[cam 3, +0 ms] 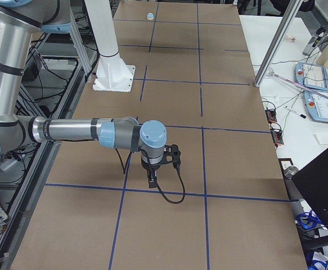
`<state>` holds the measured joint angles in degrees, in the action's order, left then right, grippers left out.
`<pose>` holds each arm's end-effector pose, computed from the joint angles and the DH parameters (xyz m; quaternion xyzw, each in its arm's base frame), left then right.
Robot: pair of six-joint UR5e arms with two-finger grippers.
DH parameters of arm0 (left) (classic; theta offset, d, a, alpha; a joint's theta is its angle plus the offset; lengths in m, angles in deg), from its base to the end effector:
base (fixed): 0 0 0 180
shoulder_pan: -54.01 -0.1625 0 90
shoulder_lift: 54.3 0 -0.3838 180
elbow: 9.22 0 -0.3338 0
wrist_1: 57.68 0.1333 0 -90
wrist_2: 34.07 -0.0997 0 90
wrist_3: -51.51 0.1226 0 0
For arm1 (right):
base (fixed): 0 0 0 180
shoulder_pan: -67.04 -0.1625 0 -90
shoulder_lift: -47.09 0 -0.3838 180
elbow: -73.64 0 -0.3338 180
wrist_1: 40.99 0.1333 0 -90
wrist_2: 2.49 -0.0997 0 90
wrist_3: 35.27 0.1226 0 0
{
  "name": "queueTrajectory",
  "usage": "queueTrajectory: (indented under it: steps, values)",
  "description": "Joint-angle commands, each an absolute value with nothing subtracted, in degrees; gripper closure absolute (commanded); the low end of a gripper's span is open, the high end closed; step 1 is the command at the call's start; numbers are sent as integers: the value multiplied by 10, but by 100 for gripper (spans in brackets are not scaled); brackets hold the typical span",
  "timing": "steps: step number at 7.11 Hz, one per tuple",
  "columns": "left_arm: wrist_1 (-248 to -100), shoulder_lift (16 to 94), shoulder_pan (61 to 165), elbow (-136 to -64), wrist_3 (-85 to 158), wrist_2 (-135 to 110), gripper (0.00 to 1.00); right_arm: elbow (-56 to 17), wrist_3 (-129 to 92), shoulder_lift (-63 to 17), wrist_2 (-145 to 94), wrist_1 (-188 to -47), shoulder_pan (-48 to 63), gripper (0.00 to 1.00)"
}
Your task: Place and press bell with both arms
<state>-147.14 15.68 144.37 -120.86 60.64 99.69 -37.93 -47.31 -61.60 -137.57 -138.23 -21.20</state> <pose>-0.0504 -0.3033 0.6003 0.0395 0.3706 0.0744 0.9249 0.0372 -0.3045 0.6032 -0.0007 -0.3847 -0.0964 0.9180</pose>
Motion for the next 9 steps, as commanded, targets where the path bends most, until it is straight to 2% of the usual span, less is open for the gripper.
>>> queueTrajectory:
  steps: [1, 9]
  values:
    - [-1461, 152, 1439, -1217, 622, 986, 0, -386, -472, -618, -1378, -1382, -212, 0]
    - [-1476, 143, 1443, -1222, 608, 992, 0, -389, -469, -615, -1426, -1380, -212, 0]
